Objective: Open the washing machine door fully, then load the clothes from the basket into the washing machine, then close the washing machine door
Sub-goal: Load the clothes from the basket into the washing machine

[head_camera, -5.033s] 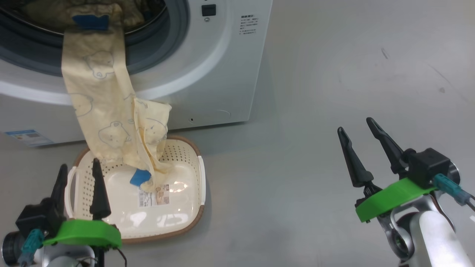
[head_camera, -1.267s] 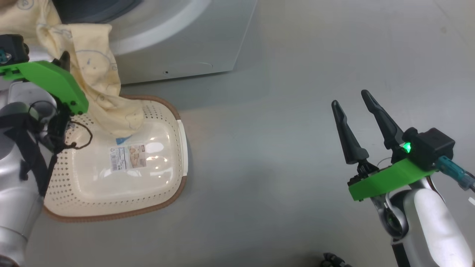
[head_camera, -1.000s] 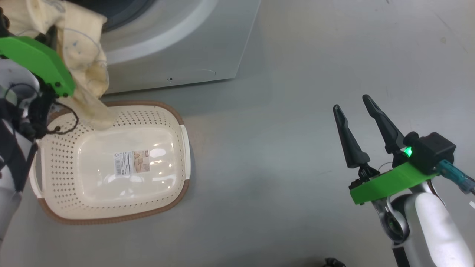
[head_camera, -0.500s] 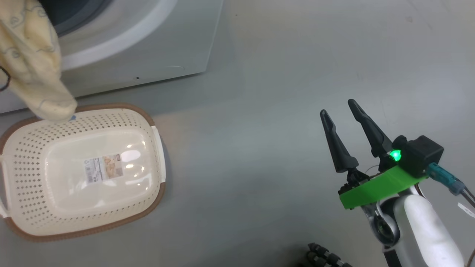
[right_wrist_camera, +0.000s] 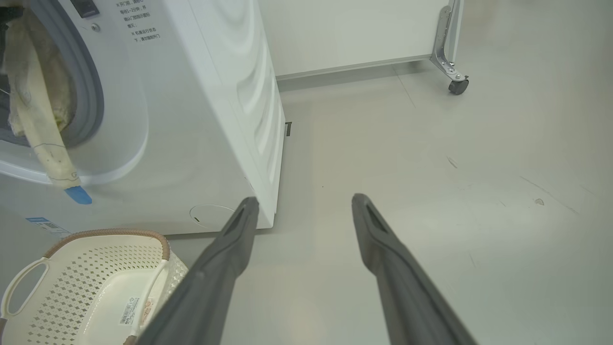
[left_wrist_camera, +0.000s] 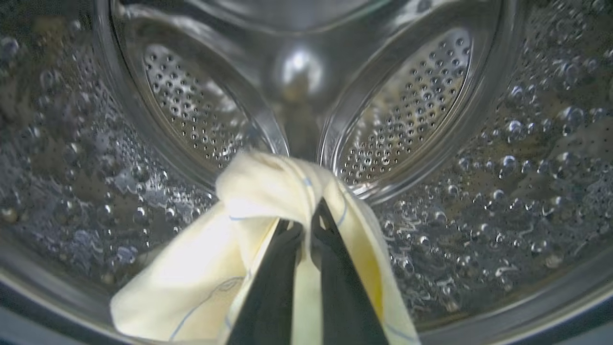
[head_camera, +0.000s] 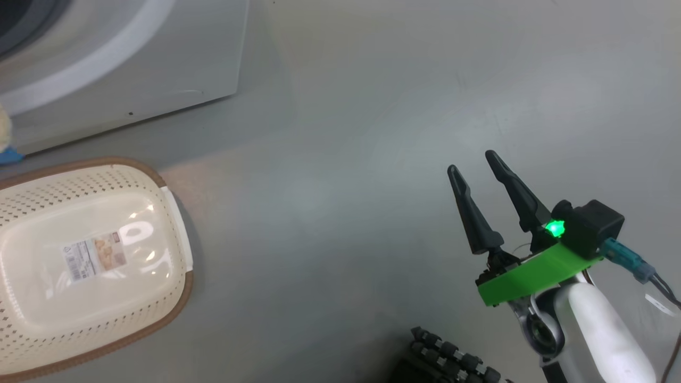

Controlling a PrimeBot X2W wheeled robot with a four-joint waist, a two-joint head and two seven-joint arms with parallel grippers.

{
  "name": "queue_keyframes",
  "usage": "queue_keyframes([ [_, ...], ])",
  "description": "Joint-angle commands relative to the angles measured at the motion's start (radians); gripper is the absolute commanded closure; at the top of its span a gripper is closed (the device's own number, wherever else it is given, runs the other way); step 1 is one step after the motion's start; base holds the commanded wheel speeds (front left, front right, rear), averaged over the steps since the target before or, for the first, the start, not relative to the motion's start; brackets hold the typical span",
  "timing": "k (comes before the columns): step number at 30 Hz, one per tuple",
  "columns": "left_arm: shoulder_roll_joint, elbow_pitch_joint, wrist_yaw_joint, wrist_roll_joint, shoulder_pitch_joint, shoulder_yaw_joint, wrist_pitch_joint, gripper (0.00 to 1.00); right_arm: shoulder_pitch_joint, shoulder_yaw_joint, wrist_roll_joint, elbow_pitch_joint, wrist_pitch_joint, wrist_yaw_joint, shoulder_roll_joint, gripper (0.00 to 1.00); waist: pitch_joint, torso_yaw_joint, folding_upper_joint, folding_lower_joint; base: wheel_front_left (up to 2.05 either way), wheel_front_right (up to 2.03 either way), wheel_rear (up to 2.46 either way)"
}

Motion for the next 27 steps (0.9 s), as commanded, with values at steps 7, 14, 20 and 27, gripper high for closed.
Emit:
queue_keyframes([
  [7,0.051,0.049,-0.027,0.109,-0.147,-0.005,-0.207,1.0,0.007,0.02,0.007,-0.025,-0.013,-0.003,-0.009,0.0,0.016,-0.029,0.0,-0.0001,0.0,0.0,0.0],
  [14,0.025,0.102,-0.037,0.136,-0.155,0.016,-0.238,1.0,0.013,0.011,0.009,-0.035,-0.014,-0.003,-0.009,0.0,0.033,-0.022,0.0,-0.0001,0.0,0.0,0.0],
  [20,-0.012,0.215,-0.055,0.1,-0.136,0.021,-0.215,1.0,0.008,0.008,0.007,-0.036,-0.014,-0.003,-0.009,0.0,0.036,-0.009,0.0,-0.0001,0.0,0.0,0.0],
  [27,-0.059,0.307,-0.074,0.059,-0.12,0.025,-0.182,0.89,0.002,0.001,0.002,-0.036,-0.014,-0.003,-0.009,0.0,0.034,0.01,0.0,-0.0001,0.0,0.0,0.0],
])
